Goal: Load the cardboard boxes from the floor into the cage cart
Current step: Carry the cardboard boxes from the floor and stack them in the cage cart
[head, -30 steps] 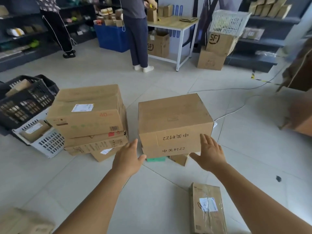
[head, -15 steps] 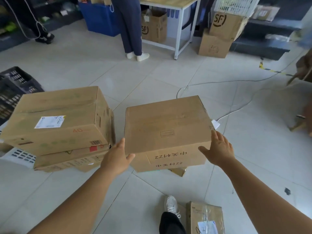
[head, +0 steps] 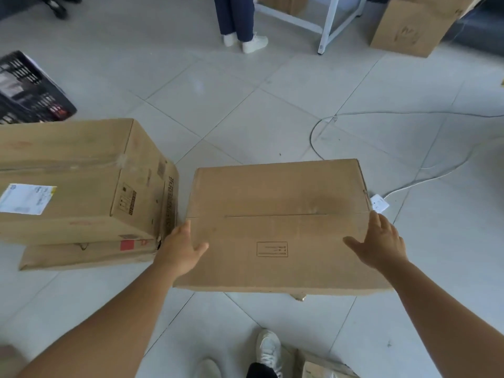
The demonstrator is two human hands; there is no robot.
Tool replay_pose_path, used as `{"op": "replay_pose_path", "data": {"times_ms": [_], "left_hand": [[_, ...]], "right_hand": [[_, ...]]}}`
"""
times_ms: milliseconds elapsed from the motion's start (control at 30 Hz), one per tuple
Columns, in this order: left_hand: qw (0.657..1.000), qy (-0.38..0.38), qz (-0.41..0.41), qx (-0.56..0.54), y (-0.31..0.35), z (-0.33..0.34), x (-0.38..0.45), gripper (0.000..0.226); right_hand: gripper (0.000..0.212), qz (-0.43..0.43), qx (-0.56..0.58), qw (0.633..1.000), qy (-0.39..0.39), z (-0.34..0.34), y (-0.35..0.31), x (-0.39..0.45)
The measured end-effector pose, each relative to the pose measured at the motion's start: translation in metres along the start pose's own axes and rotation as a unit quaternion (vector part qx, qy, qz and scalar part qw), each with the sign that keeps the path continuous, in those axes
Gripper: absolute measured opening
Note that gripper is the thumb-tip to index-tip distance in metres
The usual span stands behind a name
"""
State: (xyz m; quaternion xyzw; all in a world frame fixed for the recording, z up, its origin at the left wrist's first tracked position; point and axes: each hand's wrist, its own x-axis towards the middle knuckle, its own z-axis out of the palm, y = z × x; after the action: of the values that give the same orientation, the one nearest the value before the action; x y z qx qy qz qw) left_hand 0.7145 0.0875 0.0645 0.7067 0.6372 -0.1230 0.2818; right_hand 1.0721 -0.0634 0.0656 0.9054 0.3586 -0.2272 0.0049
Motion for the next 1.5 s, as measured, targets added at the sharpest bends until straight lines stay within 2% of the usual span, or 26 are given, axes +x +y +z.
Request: {"op": "replay_pose_path", "data": {"times_ms": [133, 300, 433, 700, 1000, 1267, 1500], "left_hand": [[0.999, -0.016, -0.030, -0.009, -0.003, 0.009, 0.042, 0.088], [0.992, -0.037, -0.078, -0.087, -0.010, 0.026, 0.083, 0.107], [0.981, -0.041, -0.111, -0.156, -0.021, 0.037, 0.100, 0.120], [0.962, -0.022, -0.121, -0.246, -0.024, 0.044, 0.096, 0.115], [0.950, 0.019, -0.110, -0.290, -0.025, 0.016, 0.042, 0.114], [0.946, 0.071, -0.071, -0.309, -0.040, -0.027, -0.033, 0.116], [0.930, 0.124, -0.006, -0.346, -0.071, -0.059, -0.122, 0.112]], "right_hand": [[0.102, 0.033, 0.034, 0.999, 0.000, 0.016, 0.003, 0.033], [0.108, 0.088, 0.114, 0.989, -0.023, 0.039, 0.011, 0.060], [0.099, 0.107, 0.157, 0.981, -0.023, 0.044, 0.014, 0.067], [0.098, 0.118, 0.187, 0.975, -0.030, 0.031, 0.013, 0.062], [0.096, 0.090, 0.200, 0.975, -0.014, 0.003, 0.016, 0.028], [0.095, 0.065, 0.251, 0.965, 0.041, -0.034, 0.023, -0.049], [0.115, 0.040, 0.271, 0.958, 0.086, -0.070, 0.023, -0.154]]}}
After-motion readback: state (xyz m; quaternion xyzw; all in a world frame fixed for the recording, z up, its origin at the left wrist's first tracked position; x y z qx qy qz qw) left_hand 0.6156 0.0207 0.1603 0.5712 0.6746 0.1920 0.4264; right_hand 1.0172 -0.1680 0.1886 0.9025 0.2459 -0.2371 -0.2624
